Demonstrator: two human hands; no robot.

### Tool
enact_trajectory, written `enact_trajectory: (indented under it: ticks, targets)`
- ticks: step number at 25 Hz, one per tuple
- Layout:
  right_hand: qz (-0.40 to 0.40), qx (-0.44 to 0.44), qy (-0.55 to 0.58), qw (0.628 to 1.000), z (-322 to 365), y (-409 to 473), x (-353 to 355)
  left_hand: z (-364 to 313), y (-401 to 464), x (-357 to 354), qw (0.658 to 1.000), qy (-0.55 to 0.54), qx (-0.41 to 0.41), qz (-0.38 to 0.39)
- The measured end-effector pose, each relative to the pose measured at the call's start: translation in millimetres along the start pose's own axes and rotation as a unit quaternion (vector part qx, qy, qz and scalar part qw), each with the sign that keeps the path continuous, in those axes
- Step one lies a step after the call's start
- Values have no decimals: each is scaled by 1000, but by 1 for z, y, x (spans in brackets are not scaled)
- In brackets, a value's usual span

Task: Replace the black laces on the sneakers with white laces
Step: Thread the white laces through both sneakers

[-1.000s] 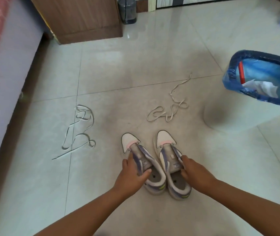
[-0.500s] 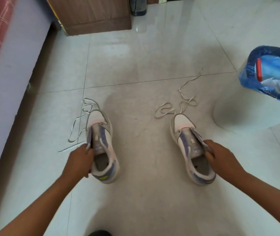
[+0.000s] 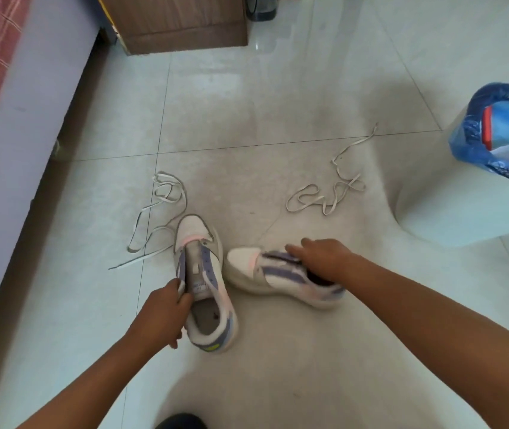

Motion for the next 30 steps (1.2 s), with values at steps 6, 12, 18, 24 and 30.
enact_trajectory:
  ticks: [6, 12, 18, 24, 30]
  targets:
    - [-49, -203, 166, 964, -52, 6, 10, -10, 4, -9, 1000, -1, -1, 18]
    - [-40, -161, 148, 975, -61, -115, -8, 4, -10, -27, 998, 50, -25, 38]
    - [25, -215, 271, 938, -5, -165, -62, 10, -42, -91, 974, 155, -119, 116]
    - [0, -172, 149, 974, -15, -94, -35, 20, -40, -84, 982, 134, -111, 67]
    - [-64, -220, 171, 958, -40, 42, 15, 6, -2, -69, 984, 128, -123, 30]
Point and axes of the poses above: each hand's wrist, its own y-axis towards the middle knuckle, its own x-axis out of the back of the hand, z = x × y, the point moved 7 cm from there along y, towards the middle knuckle, and after that the axes turned 9 degrees about -z, right-handed, at the moved point
